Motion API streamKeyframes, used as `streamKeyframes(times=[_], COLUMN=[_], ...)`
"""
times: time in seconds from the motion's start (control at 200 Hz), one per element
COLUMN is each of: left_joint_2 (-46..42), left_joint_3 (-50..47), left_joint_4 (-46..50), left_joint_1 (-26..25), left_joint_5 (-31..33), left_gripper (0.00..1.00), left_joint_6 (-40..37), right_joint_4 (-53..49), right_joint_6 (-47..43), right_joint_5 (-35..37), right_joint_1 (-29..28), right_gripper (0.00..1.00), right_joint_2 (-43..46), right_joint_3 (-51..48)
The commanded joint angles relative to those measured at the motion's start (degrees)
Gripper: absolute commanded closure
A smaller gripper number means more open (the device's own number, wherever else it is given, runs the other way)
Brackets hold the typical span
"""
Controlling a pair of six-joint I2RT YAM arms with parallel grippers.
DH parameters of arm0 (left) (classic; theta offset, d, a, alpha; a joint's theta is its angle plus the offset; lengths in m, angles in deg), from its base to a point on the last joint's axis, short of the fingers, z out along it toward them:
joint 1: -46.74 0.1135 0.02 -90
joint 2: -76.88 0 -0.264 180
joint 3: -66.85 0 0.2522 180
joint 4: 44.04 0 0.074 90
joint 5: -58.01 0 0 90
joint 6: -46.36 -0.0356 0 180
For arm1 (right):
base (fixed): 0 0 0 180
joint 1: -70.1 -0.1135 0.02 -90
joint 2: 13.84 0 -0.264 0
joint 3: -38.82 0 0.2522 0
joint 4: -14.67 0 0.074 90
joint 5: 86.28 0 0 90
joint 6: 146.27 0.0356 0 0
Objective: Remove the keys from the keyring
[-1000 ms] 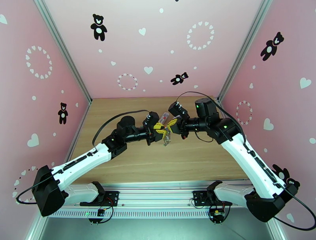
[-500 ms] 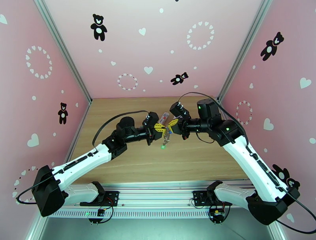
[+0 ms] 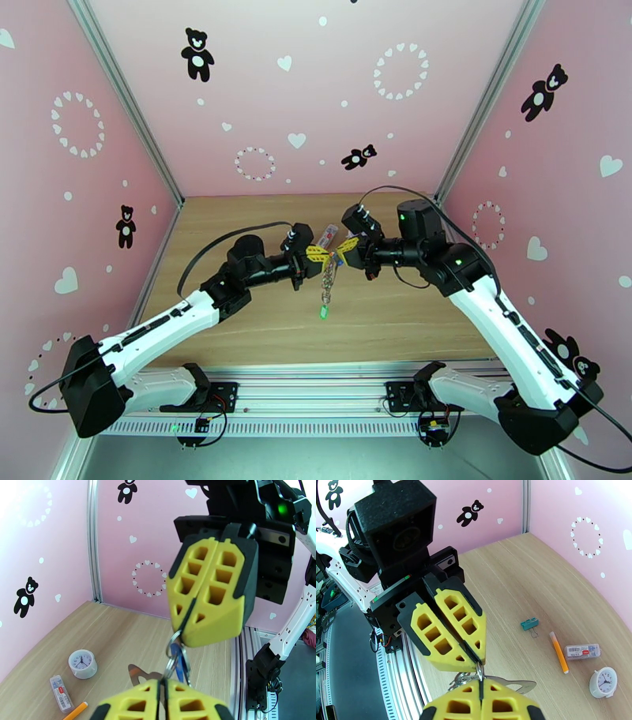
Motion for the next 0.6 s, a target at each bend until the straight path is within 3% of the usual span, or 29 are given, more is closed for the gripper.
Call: streamKeyframes(times=[0.0,0.29,0.596], left_joint_2=[-0.68,0.91,3.26], left_joint_3=[1.07,3.18,5.13], left_joint_4=[0.73,2.84,4.34], left_joint_1=[0.13,-0.04,-2.11], left_joint_5=[-2.14,-3.93,-1.72], left_gripper=[0.83,0.69,0.71], left_joint_6=[-0.95,-1.95,-3.43], right_joint_4=[2.86,2.7,3.1], right_joint_6=[0.79,0.79,0.99], right_joint_5=[-1.61,-3.47,-3.35], right_joint_1=[-0.33,-0.34,-0.33], right_gripper=[1.0,1.0,1.0], right_joint_2=[1.48,1.11,1.54], right_joint_3=[0.04,-0.03,-0.37])
